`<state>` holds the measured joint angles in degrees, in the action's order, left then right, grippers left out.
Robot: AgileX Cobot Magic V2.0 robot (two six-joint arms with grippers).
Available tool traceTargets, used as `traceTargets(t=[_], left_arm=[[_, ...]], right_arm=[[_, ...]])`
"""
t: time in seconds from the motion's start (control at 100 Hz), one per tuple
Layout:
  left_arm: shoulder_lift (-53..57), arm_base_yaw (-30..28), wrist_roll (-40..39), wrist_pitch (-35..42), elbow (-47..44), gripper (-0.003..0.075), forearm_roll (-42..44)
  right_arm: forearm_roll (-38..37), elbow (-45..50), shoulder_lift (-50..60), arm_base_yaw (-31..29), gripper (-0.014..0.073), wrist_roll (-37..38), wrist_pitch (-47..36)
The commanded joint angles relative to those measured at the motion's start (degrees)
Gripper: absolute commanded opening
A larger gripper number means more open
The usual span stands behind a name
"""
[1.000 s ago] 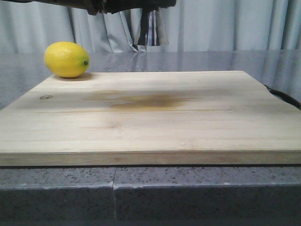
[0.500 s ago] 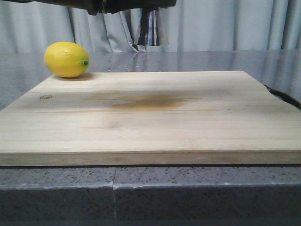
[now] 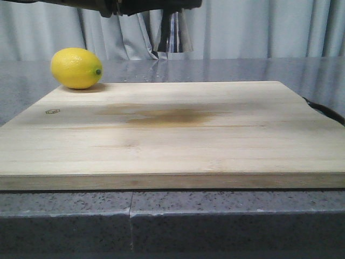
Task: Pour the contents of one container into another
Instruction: 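Pour the clear liquid from the beaker into the jigger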
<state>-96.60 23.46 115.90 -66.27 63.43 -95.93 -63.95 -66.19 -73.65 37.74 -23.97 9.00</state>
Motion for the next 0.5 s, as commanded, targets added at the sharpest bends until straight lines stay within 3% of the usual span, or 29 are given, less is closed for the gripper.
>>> traceTargets(t=[0.0,0.49], left_arm=[[3.0,-0.1,-0.2,-3.3,1.7,-0.0019,-4.1],[3.0,-0.1,-0.2,-3.3,1.7,-0.0019,-4.1]], right_arm=[[-1.6,-2.2,1.7,0.1,0.0204,-0.1,-2.3],[-2.8,-2.2,1.7,0.1,0.0204,-0.1,-2.3]])
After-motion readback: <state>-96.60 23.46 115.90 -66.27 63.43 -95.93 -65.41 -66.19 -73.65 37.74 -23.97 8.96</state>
